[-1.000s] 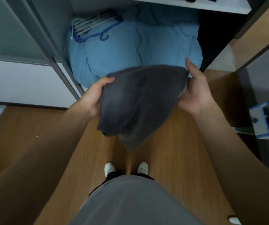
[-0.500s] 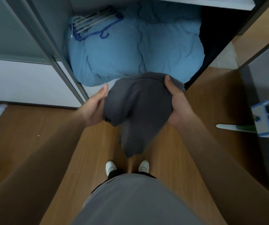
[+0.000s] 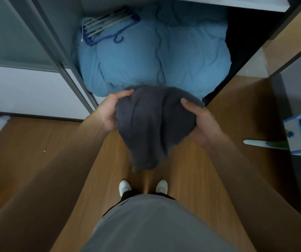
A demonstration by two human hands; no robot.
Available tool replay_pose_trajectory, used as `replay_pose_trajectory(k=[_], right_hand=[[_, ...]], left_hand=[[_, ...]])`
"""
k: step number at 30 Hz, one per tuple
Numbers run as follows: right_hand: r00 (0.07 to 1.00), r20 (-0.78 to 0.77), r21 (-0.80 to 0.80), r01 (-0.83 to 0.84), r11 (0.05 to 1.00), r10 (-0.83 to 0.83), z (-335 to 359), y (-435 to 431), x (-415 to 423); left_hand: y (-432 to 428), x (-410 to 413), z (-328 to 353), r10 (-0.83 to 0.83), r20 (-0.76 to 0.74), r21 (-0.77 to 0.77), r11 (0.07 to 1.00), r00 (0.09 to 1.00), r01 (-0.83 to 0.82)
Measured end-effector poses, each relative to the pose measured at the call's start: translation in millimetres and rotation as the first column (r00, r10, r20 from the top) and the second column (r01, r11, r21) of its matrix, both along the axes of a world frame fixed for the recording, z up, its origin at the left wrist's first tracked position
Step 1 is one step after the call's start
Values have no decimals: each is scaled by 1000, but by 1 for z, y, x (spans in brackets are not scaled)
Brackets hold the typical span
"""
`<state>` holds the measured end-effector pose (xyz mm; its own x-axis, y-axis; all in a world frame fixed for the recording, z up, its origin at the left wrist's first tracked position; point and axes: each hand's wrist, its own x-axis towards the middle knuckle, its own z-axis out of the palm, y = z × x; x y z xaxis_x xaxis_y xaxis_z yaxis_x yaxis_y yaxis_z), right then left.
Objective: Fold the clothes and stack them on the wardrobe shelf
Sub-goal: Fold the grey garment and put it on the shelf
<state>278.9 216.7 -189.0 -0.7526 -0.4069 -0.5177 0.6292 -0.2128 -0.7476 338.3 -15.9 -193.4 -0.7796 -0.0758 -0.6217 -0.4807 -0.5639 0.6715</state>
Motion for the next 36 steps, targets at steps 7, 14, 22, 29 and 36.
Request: replay_pose_trajectory(k=[7, 14, 22, 29, 36], right_hand=[[991, 61, -7, 122, 993, -121, -4, -12, 0], [996, -27, 118, 85, 989, -82, -4, -13, 1], [983, -145, 360, 159, 919, -113, -12, 3, -16], [994, -20, 65, 112, 992, -111, -4, 3, -14], [952, 249, -99, 210, 973, -180, -4, -31, -12]], left_hand=[[-19, 17, -23, 48, -59, 75, 996, 997, -44], [-9, -4, -22, 103, 35, -423, 903, 994, -79], [-1, -6, -18, 269, -11, -259, 930, 963, -263], [-24, 1, -11, 184, -133, -5, 982, 974, -187], [-29, -16, -3, 8, -89, -422, 905, 996, -45]])
